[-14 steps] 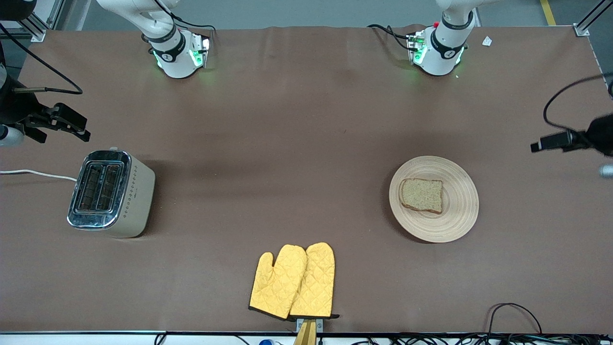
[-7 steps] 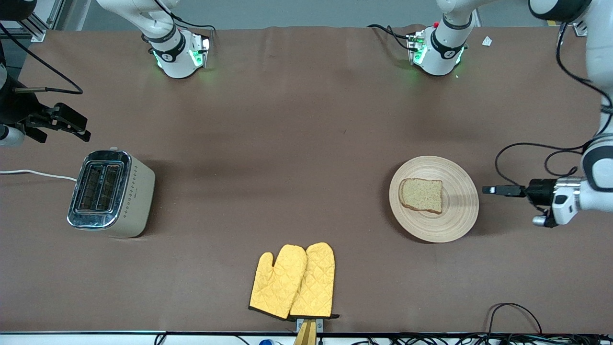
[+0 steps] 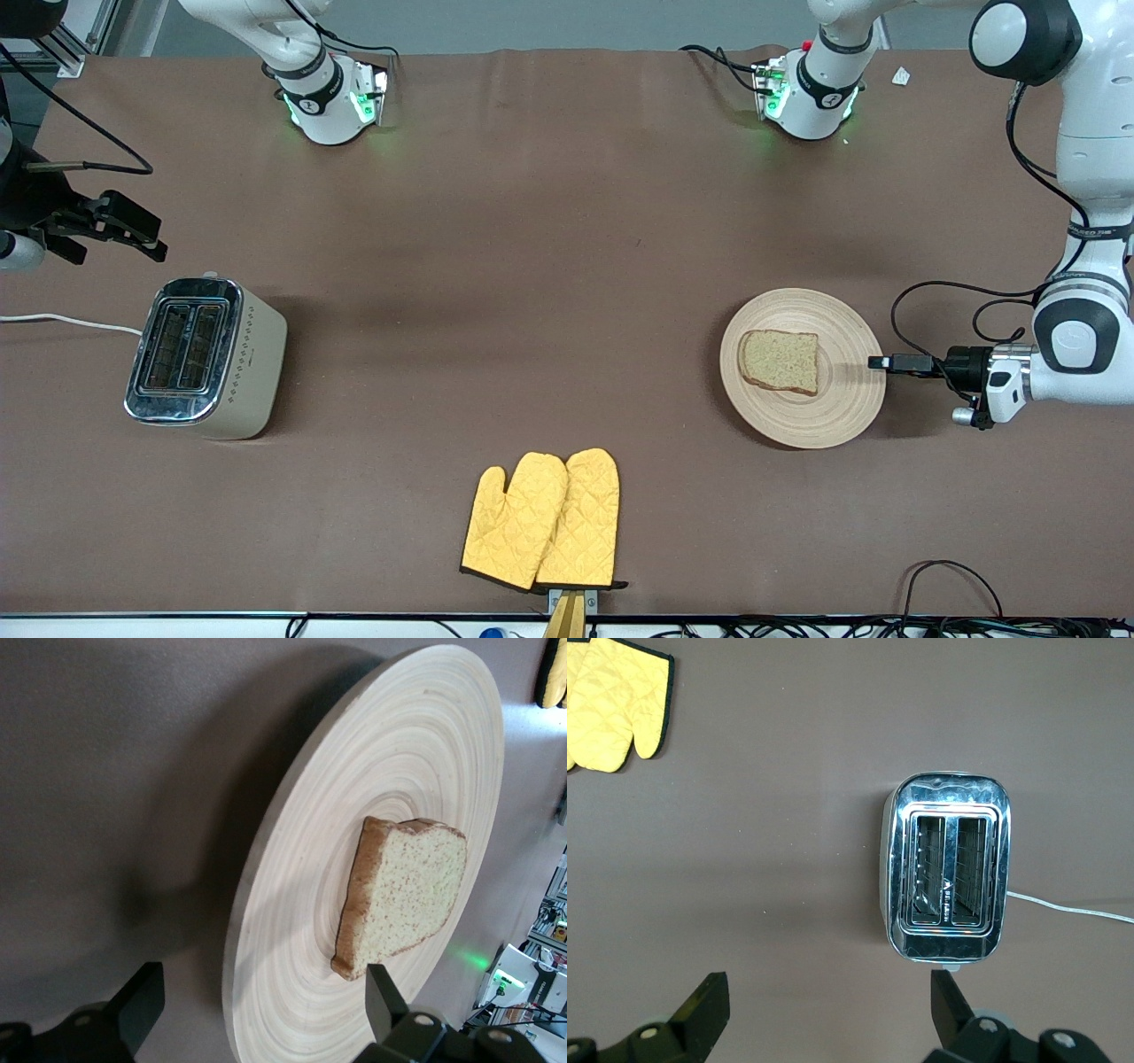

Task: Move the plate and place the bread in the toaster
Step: 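Grasp the plate rim with the left gripper and start sliding it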

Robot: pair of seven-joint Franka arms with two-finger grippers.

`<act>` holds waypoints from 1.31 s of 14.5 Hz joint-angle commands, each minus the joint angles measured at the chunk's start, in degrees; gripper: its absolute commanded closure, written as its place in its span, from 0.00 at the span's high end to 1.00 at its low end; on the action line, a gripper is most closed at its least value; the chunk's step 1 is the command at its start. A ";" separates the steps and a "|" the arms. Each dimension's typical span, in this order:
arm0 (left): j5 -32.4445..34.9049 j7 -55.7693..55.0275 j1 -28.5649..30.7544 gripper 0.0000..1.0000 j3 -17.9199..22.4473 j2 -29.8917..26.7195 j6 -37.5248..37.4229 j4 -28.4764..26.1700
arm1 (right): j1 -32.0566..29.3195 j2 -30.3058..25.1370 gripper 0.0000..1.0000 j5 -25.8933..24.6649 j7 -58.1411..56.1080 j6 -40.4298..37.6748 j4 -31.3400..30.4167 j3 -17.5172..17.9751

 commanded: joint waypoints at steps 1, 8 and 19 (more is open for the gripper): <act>-2.67 2.76 -0.04 0.71 0.02 1.44 0.72 1.09 | 0.10 -0.40 1.00 -0.83 0.49 -0.23 -0.21 0.23; -3.64 12.33 0.76 0.01 0.02 2.23 0.63 1.09 | 0.10 -0.40 1.00 -0.83 0.49 -0.15 -0.21 0.23; -11.45 -6.44 -4.85 0.00 -17.11 -0.14 5.78 2.67 | 4.58 10.31 1.00 3.73 14.44 7.14 -0.65 0.32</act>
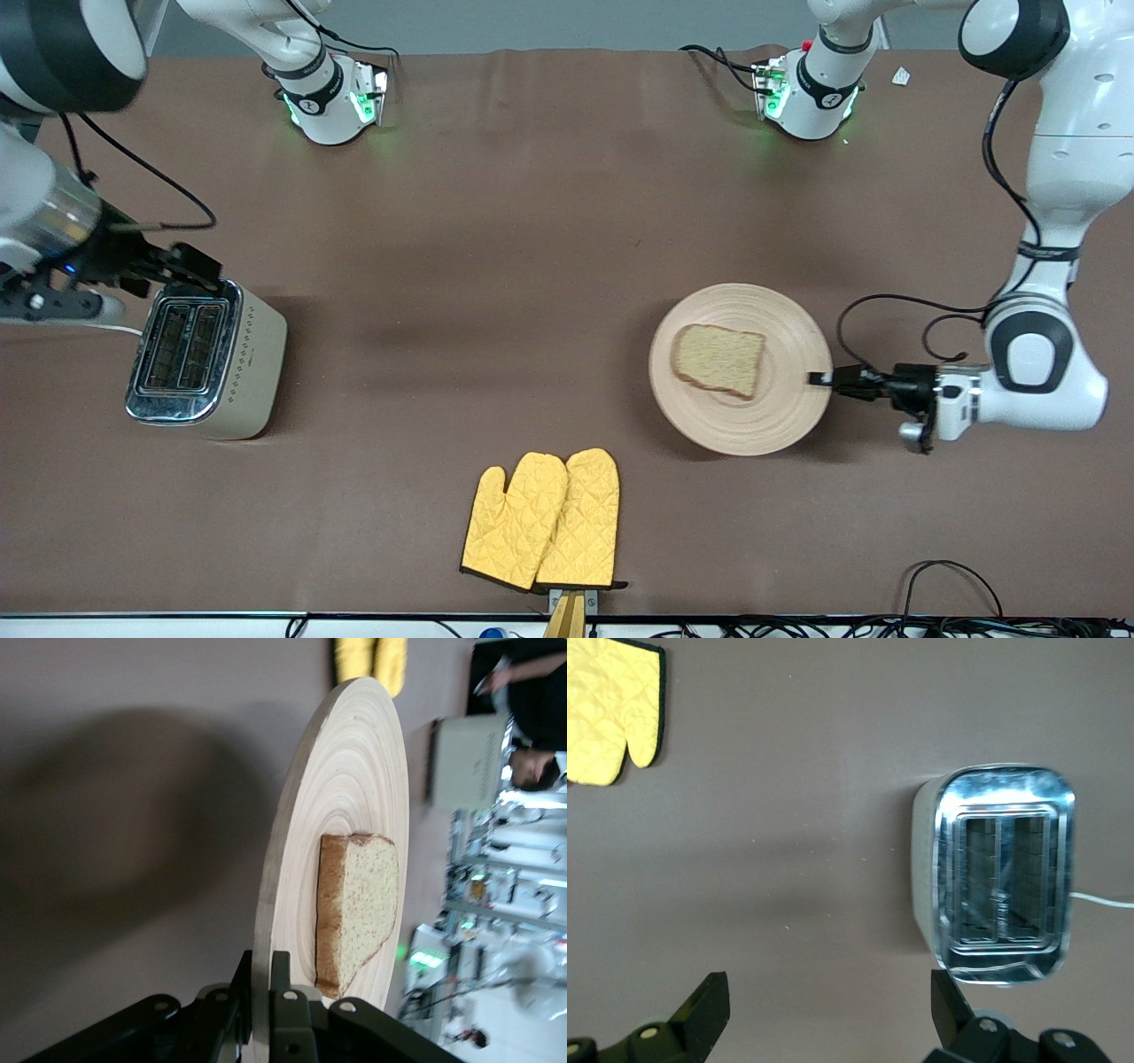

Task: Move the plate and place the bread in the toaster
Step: 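Slide the plate toward the toaster while the right gripper reaches the bread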

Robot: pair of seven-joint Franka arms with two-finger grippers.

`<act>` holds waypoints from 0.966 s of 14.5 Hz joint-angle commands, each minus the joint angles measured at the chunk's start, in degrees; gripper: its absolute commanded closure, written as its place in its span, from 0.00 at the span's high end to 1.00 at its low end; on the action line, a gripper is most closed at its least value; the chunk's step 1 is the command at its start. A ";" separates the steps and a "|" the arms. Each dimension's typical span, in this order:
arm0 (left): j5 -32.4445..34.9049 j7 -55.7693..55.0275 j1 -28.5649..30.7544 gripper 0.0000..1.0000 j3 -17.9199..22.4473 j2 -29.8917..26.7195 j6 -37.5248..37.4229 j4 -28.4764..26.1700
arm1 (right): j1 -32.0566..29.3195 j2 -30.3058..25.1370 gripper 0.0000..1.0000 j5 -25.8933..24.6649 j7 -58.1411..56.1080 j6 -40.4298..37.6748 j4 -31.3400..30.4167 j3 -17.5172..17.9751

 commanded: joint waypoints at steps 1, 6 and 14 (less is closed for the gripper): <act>-5.39 -6.53 -5.82 0.00 -3.31 -0.92 7.69 -0.28 | 0.66 5.44 1.00 3.26 6.61 3.15 0.31 0.00; -19.44 -13.91 -24.17 0.00 -3.41 0.30 30.27 -0.28 | 3.73 13.01 1.00 3.18 6.98 13.25 -3.37 -0.08; -33.18 -15.25 -44.86 0.01 -3.06 6.63 52.37 2.35 | 9.80 20.58 1.00 1.16 15.15 22.58 -7.67 -0.35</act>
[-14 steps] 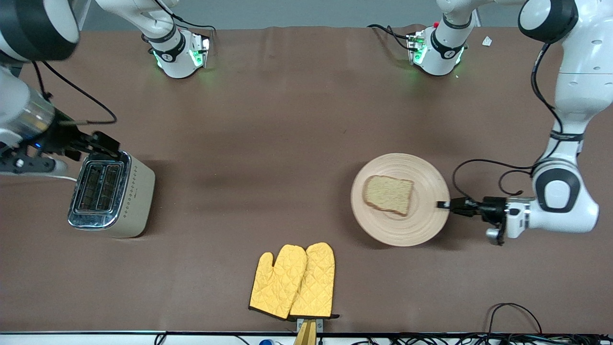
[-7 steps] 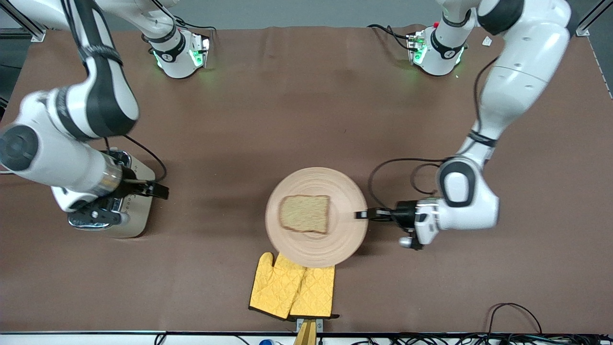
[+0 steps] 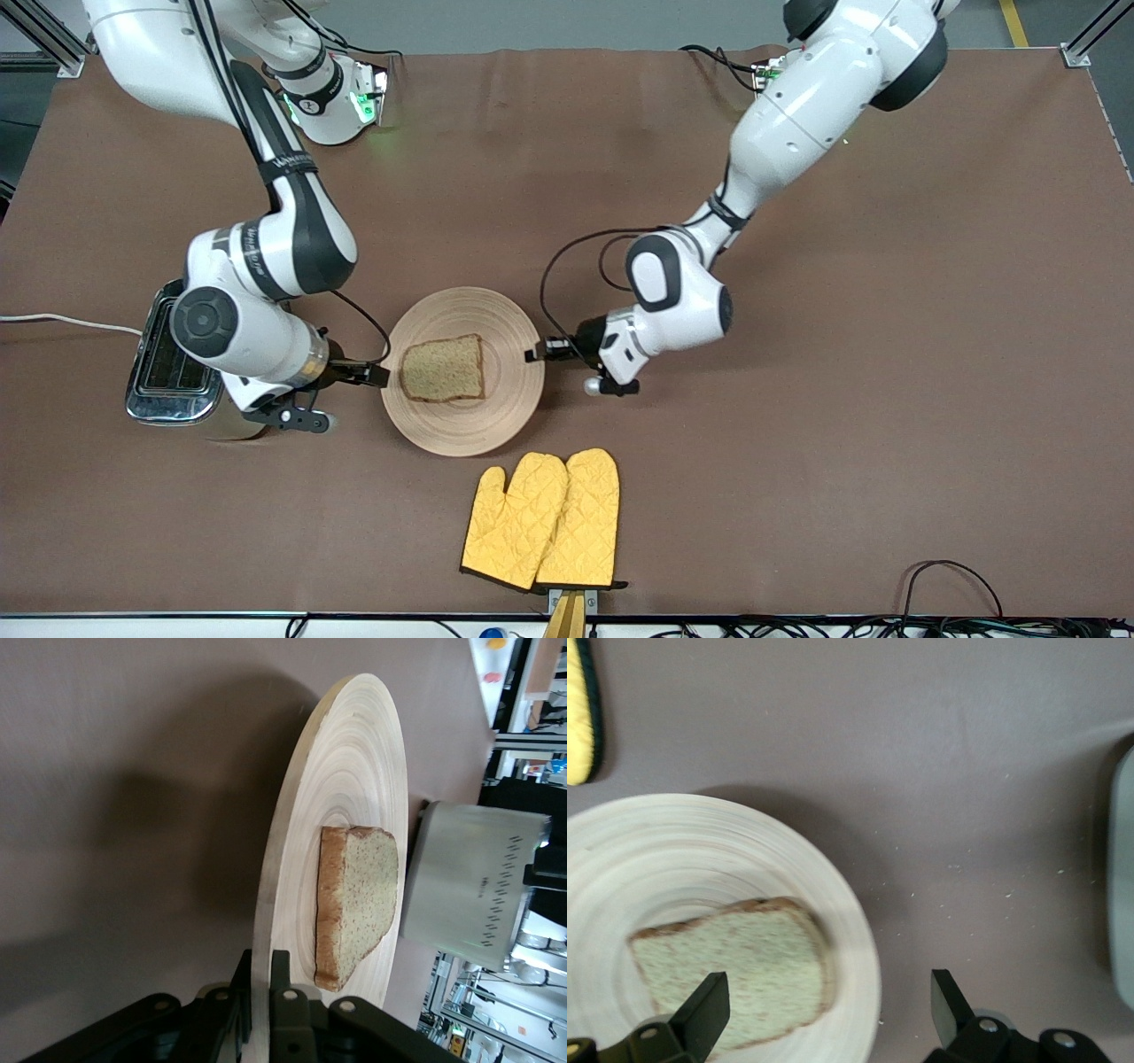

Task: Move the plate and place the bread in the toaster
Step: 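Slide the plate toward the toaster while the right gripper reaches the bread, then grasp the bread slice with the right gripper while the left gripper releases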

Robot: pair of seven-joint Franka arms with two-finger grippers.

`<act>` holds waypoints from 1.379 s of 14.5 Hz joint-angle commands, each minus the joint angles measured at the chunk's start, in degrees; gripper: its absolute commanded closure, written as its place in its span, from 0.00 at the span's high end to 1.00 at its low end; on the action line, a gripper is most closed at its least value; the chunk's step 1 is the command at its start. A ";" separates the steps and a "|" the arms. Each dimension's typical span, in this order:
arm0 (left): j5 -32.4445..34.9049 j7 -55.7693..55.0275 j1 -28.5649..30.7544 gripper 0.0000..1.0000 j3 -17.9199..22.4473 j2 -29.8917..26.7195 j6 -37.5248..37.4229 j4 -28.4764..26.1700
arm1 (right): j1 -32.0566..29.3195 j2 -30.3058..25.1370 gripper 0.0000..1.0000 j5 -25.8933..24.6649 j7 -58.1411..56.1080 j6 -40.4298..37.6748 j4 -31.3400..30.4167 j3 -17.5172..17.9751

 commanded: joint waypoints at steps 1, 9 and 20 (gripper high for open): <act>-2.77 0.04 -1.84 0.02 0.10 1.30 1.94 2.71 | 1.99 0.16 1.00 -1.54 2.08 4.13 -5.04 -0.38; -1.98 0.48 0.60 1.00 0.80 0.16 1.69 1.83 | 4.64 -0.71 1.00 -2.16 -2.75 12.24 -15.00 -0.21; 29.44 -0.75 24.85 1.00 0.89 -10.20 -22.11 -7.48 | 4.72 -0.10 0.65 -1.98 -2.32 15.41 -16.67 -0.12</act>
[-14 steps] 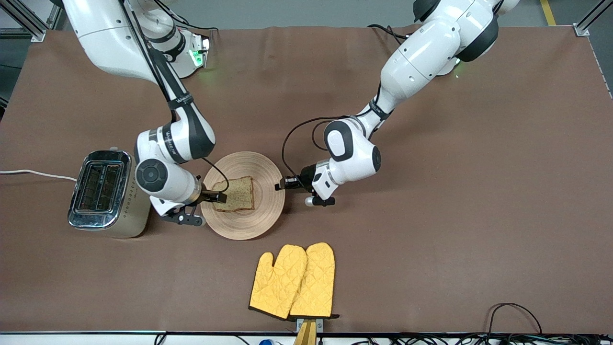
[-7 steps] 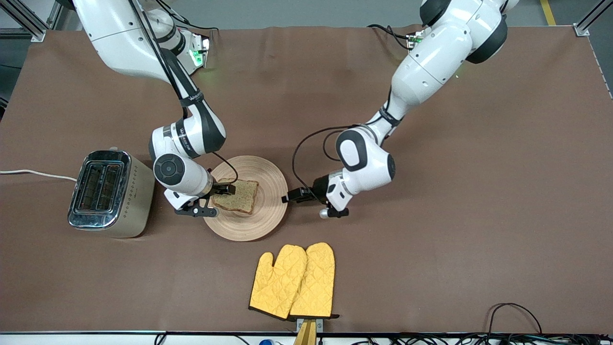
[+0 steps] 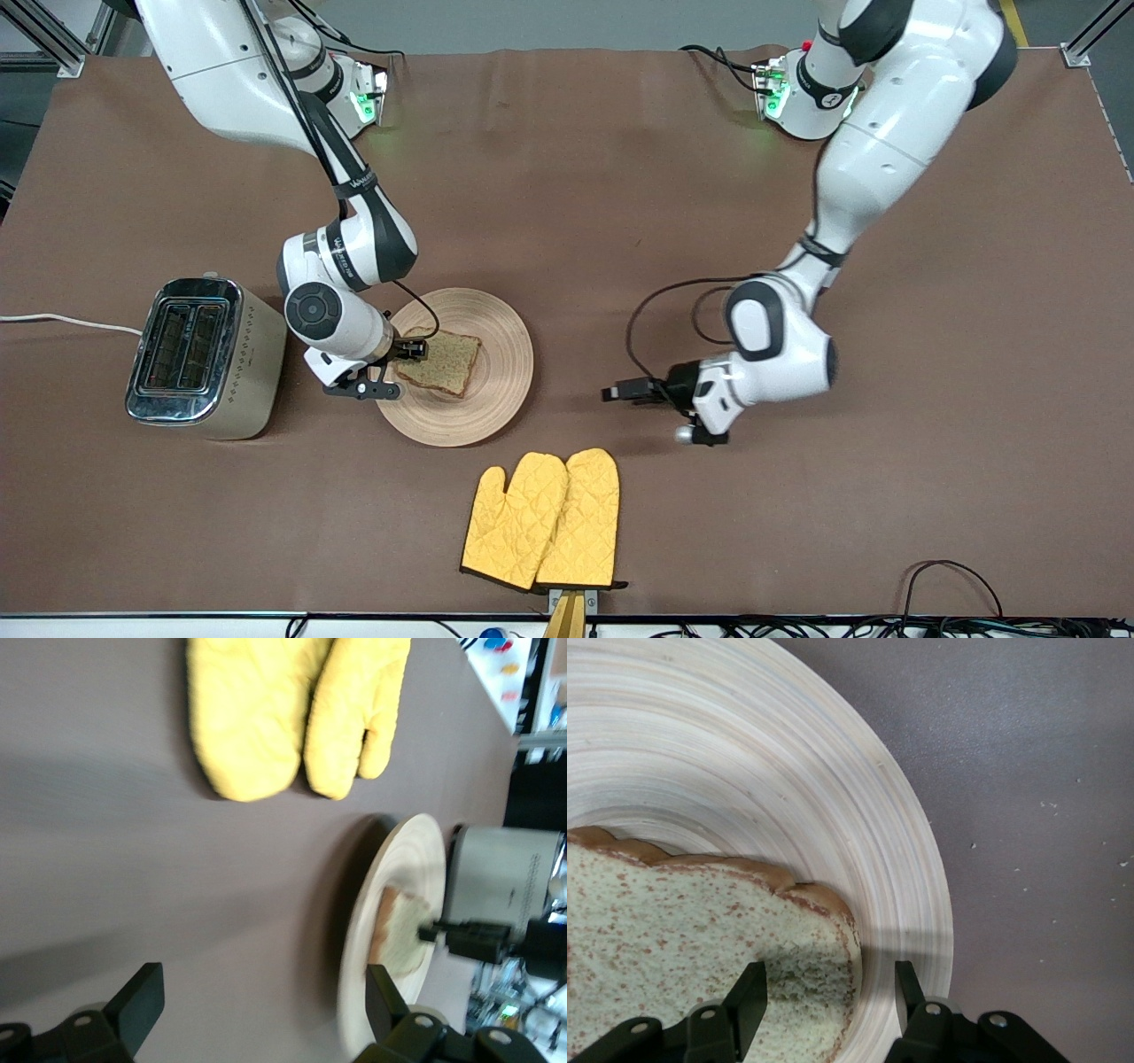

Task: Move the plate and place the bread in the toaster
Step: 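Lift the bread toward the toaster while the left gripper withdraws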

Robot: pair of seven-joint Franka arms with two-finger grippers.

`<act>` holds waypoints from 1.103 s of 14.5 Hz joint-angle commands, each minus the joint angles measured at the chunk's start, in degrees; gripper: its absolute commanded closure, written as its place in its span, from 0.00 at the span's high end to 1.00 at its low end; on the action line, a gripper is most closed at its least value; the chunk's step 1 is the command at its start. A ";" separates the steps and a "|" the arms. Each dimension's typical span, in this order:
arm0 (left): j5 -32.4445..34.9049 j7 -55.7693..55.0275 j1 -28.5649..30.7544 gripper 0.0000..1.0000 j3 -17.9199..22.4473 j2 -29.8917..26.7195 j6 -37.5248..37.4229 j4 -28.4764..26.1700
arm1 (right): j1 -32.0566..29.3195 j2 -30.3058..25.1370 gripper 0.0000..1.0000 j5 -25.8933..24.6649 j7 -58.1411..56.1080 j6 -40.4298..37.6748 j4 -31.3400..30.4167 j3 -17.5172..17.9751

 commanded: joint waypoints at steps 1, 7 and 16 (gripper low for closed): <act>12.15 -0.93 6.77 1.00 -0.05 -6.99 -5.80 -5.30 | -0.01 -1.30 0.61 -0.73 0.23 2.00 -2.27 0.06; 38.00 -7.40 13.21 1.00 0.03 -18.50 -15.29 -7.50 | 0.17 -1.21 0.11 -0.73 0.14 3.06 -2.80 0.06; 51.15 -20.00 15.67 1.00 -0.14 -36.88 -40.58 1.53 | -0.45 -1.56 0.00 -2.12 -2.14 -11.47 7.27 -0.47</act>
